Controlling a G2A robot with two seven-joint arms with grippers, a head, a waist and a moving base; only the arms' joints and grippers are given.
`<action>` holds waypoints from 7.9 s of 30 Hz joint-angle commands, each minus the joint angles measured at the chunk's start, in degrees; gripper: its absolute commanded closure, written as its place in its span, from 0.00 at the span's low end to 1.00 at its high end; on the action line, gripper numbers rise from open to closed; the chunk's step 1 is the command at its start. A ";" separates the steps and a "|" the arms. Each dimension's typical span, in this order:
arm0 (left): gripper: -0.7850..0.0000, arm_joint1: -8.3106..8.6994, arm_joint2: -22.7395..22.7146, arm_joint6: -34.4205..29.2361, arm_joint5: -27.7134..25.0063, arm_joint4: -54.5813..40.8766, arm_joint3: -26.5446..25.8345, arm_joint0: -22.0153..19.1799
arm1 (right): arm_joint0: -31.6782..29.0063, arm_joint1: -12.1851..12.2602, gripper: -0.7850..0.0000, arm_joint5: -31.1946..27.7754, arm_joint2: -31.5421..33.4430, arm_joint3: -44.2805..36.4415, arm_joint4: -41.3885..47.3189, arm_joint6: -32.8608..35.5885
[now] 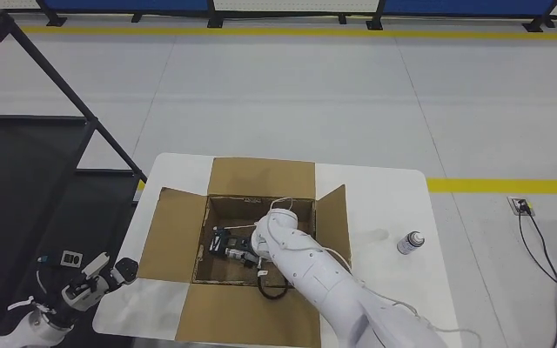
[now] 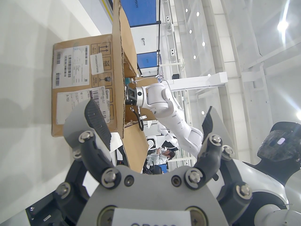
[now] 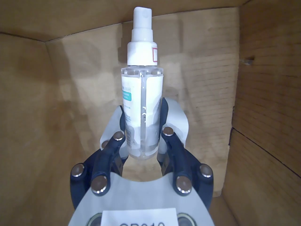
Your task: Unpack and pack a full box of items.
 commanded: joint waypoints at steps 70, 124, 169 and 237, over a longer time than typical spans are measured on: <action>0.00 -1.26 1.08 6.41 -4.42 6.39 -10.98 8.66 | -68.33 29.44 1.00 16.32 38.44 -94.54 -38.38 -33.76; 0.00 -2.18 4.19 21.54 7.28 16.07 -16.46 7.48 | -80.72 34.08 1.00 10.27 65.62 -75.42 -3.26 -84.84; 0.00 -2.38 2.96 18.51 5.82 14.06 -13.61 6.32 | -64.63 34.16 1.00 20.46 62.73 -50.97 0.75 -68.21; 0.00 -2.77 3.99 19.18 7.22 15.79 -14.89 5.19 | -73.28 37.51 1.00 18.27 65.80 -56.75 -3.93 -65.30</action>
